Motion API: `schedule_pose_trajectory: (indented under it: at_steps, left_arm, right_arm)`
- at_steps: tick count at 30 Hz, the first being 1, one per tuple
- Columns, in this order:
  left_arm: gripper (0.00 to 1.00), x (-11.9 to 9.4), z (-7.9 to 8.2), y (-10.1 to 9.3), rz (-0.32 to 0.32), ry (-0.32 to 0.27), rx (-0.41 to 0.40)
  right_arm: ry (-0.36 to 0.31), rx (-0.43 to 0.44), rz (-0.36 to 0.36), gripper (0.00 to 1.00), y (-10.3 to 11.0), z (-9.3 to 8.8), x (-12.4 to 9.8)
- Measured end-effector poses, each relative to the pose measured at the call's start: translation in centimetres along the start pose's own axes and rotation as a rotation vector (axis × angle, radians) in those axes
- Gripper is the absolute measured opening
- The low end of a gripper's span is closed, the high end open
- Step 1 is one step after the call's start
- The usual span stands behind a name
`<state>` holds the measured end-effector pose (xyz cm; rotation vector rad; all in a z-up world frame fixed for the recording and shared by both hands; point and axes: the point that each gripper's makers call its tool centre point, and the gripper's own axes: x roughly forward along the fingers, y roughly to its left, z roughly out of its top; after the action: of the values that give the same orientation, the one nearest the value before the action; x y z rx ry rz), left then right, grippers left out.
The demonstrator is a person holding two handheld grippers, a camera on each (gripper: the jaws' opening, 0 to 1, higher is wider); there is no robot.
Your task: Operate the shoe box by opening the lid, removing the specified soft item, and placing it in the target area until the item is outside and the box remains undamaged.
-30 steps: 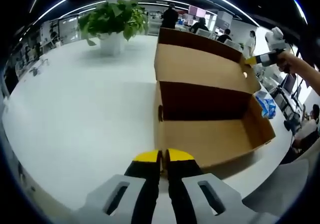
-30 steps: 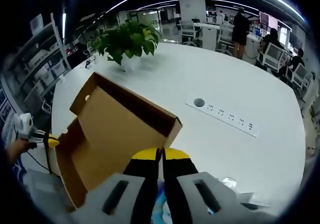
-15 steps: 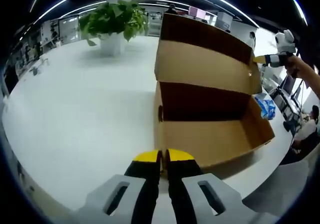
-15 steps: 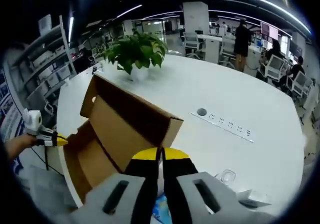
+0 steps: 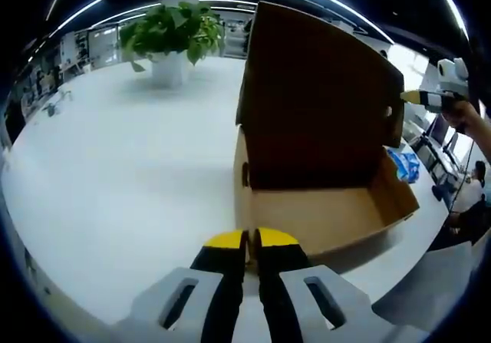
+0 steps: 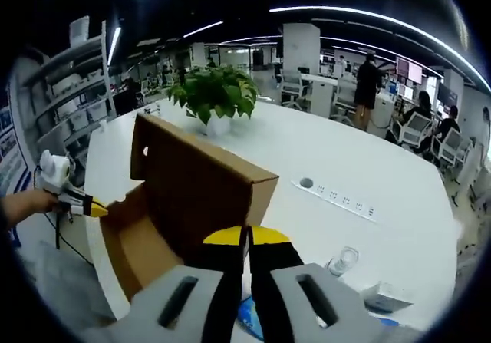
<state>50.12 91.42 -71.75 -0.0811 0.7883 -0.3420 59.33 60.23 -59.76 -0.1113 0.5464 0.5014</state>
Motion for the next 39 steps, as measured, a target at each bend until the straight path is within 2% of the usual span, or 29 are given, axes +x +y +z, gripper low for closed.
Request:
schedule_pose_trajectory:
  at_steps: [7, 23, 35, 39]
  left_arm:
    - [0.02, 0.0, 0.0, 0.0, -0.002, -0.004, -0.002]
    - [0.03, -0.1, 0.0, -0.1, 0.007, -0.015, 0.026]
    - [0.03, -0.3, 0.1, -0.2, 0.017, -0.017, 0.058]
    - [0.06, -0.8, 0.7, -0.2, 0.018, -0.039, 0.071]
  right_arm:
    - [-0.038, -0.042, -0.029, 0.0, 1.4, -0.6, -1.4]
    - [-0.136, -0.037, -0.08, 0.0, 3.4, -2.3, -3.3]
    - [-0.15, -0.015, -0.087, 0.01, 4.6, -3.9, -4.2]
    - [-0.154, -0.015, -0.088, 0.01, 5.1, -4.6, -4.4]
